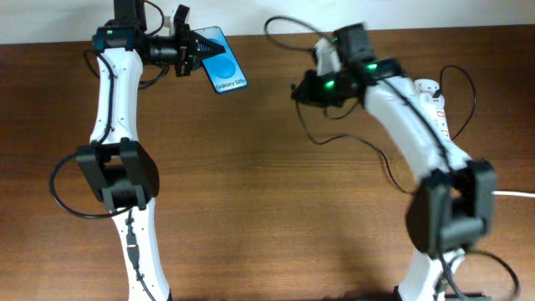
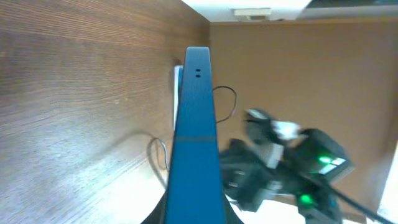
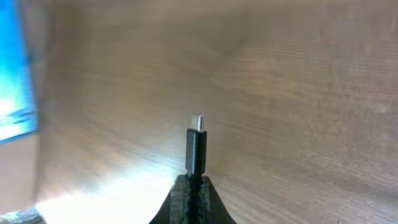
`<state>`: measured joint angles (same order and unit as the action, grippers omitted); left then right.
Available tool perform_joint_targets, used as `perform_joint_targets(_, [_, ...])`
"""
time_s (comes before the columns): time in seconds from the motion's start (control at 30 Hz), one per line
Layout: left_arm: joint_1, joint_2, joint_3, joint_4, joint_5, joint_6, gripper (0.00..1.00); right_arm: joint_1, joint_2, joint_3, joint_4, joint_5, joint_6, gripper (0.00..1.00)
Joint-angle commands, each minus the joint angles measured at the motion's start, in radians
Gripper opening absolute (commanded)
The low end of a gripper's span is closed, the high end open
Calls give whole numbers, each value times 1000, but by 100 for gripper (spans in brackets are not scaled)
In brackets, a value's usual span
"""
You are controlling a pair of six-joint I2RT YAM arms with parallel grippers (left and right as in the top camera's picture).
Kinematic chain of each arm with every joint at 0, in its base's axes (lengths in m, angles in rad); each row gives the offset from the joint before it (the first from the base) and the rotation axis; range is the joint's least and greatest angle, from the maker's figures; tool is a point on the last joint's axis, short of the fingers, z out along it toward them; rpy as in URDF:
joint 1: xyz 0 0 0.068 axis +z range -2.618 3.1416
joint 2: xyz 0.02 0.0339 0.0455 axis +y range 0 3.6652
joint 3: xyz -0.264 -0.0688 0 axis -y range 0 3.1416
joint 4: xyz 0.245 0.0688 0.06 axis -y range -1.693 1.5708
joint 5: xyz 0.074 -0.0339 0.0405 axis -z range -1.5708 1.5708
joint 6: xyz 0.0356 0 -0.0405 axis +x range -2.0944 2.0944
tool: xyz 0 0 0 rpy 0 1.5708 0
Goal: Plug charger to phone and switch on socket
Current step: 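Lift the plug with the right gripper toward the phone's bottom port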
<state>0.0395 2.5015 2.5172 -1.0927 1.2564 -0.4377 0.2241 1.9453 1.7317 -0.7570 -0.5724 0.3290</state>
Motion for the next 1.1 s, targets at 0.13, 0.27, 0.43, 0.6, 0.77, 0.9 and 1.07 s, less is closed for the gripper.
perform_joint_targets(0.13, [-40, 2, 4, 88, 217, 21, 0, -2, -204, 5, -177, -98, -134, 4])
perform_joint_targets(0.27, [-66, 2, 4, 144, 267, 21, 0, -2, -262, -43, -192, -107, -134, 4])
perform_joint_targets(0.43, [-85, 2, 4, 166, 283, 21, 0, 0, -341, -235, -10, -201, -42, 4])
perform_joint_targets(0.6, [-85, 2, 4, 165, 316, 21, 0, 81, -367, -517, 446, -234, 212, 4])
perform_joint_targets(0.77, [-86, 2, 4, 165, 318, 21, 0, 169, -367, -557, 564, -122, 287, 4])
perform_joint_targets(0.9, [-90, 2, 4, 166, 318, 21, 0, 178, -367, -557, 592, -122, 309, 4])
perform_joint_targets(1.07, [-95, 2, 4, 166, 318, 35, 0, 177, -367, -557, 647, -134, 317, 4])
